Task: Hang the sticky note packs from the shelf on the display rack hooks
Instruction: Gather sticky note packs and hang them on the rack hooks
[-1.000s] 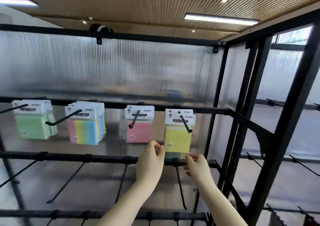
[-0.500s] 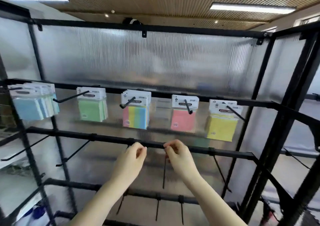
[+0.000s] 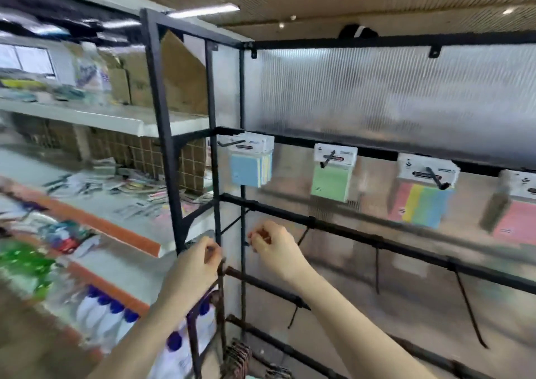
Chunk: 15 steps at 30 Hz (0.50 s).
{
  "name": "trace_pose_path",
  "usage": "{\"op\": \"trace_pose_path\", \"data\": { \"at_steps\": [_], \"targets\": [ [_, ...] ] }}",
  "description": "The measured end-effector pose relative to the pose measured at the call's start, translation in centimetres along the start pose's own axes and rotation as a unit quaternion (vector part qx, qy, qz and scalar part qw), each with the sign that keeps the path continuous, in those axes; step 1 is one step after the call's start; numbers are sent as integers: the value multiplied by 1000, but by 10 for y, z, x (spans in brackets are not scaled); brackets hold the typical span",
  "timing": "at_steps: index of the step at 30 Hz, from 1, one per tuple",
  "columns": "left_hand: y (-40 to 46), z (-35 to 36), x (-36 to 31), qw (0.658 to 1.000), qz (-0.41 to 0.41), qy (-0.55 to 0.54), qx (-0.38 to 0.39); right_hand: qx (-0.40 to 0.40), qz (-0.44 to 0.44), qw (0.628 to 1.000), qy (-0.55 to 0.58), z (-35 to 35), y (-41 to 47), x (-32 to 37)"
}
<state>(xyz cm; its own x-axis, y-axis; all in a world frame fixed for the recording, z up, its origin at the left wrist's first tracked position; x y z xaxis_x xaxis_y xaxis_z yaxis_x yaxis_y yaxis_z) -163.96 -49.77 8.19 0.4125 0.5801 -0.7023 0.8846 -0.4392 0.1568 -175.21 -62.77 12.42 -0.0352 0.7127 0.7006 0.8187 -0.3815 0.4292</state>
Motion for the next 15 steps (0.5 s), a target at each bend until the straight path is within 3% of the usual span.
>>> {"op": "trace_pose_path", "data": {
  "at_steps": [6, 15],
  "targets": [
    [13, -71, 82, 995, -91, 4, -48, 86, -46, 995, 8, 100, 46, 31],
    [43, -121, 176, 980, -180, 43, -70, 165, -94, 981, 50, 225, 107, 59]
  ]
}}
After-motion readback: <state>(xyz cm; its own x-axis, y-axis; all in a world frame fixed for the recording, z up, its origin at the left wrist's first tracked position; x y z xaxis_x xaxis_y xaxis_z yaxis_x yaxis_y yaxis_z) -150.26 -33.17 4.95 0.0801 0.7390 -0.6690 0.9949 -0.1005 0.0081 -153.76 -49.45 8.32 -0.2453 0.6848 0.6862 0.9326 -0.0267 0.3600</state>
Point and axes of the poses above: each hand's wrist, its own y-axis towards the middle knuckle, its own z-axis out of the palm, x = y × z, the point moved 3 cm from there along y, towards the middle knuckle, and after that the axes turned 13 degrees about -z, right-handed, at the moved point
